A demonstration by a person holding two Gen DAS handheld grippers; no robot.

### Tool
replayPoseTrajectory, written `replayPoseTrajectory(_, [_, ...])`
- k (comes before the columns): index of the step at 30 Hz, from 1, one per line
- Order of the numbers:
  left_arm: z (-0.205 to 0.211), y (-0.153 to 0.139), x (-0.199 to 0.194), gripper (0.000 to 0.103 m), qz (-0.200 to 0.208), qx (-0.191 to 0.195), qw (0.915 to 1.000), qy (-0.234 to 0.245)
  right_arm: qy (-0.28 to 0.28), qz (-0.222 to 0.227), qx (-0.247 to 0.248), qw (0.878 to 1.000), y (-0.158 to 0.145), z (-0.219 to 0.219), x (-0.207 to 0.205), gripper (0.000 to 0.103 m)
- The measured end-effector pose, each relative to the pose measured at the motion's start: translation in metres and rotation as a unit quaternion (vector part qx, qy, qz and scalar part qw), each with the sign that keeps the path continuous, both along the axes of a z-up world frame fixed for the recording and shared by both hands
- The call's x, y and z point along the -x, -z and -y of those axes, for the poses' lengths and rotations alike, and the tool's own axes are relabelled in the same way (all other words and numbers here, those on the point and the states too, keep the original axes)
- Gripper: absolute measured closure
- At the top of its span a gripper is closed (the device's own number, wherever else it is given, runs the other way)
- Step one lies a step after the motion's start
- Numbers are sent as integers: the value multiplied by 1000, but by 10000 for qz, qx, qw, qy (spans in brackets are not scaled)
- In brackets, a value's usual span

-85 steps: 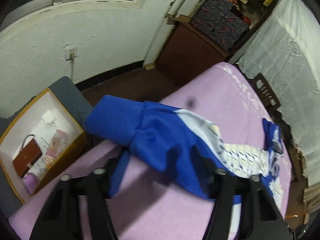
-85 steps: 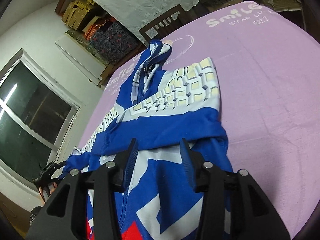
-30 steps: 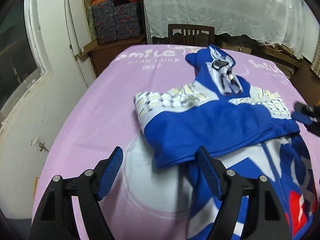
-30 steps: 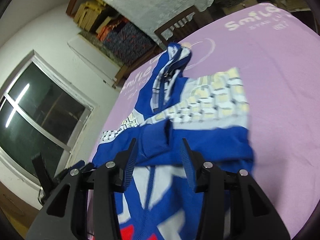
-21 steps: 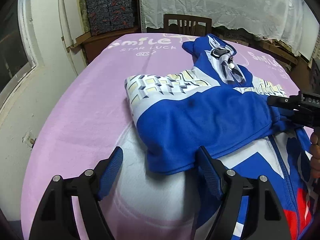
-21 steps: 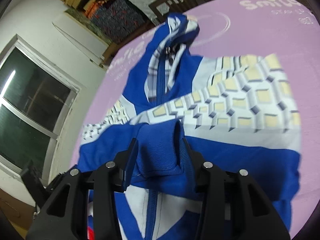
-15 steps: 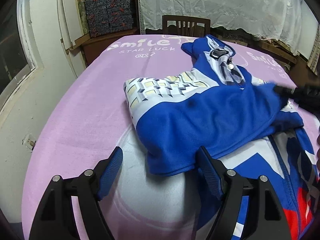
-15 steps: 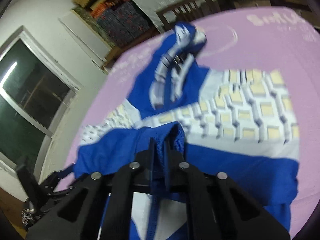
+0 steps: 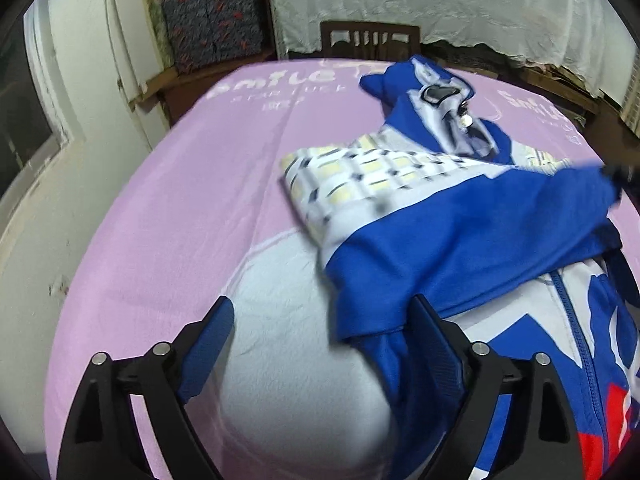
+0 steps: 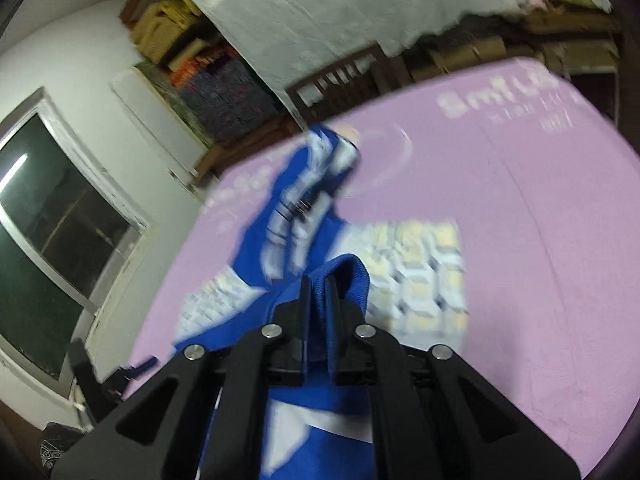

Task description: Fold large clothes

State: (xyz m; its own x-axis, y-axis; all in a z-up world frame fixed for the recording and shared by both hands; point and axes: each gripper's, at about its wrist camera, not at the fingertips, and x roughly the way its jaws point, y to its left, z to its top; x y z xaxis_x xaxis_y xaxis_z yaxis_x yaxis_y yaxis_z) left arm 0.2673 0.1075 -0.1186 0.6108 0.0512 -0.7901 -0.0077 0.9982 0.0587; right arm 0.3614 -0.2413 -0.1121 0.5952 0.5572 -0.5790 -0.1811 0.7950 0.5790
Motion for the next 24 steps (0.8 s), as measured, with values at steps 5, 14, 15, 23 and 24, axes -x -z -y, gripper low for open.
replayPoseTrajectory(5, [-5,4,0,11,-107,134,9998,-60,92,-656,111,9977,60,6,-4,97])
replayPoseTrajectory(14, [-7,-42,14,11,439,22,9989,-177,592,-512,38,9969,39,42,14,74])
replayPoseTrajectory(15, [-4,-51,10,11,512,174,9985,-113,609,-384,-41,9974,30,46,17,74])
replayPoseTrajectory(23, [59,-55,-57,12,256,1115,9911,676,-513,-140,-671,9963,4,-36,1,86])
replayPoseTrajectory(24, [65,-43,-67,13,84,1177,9907,680,-588,-159,-684,9958,5,-45,-2,86])
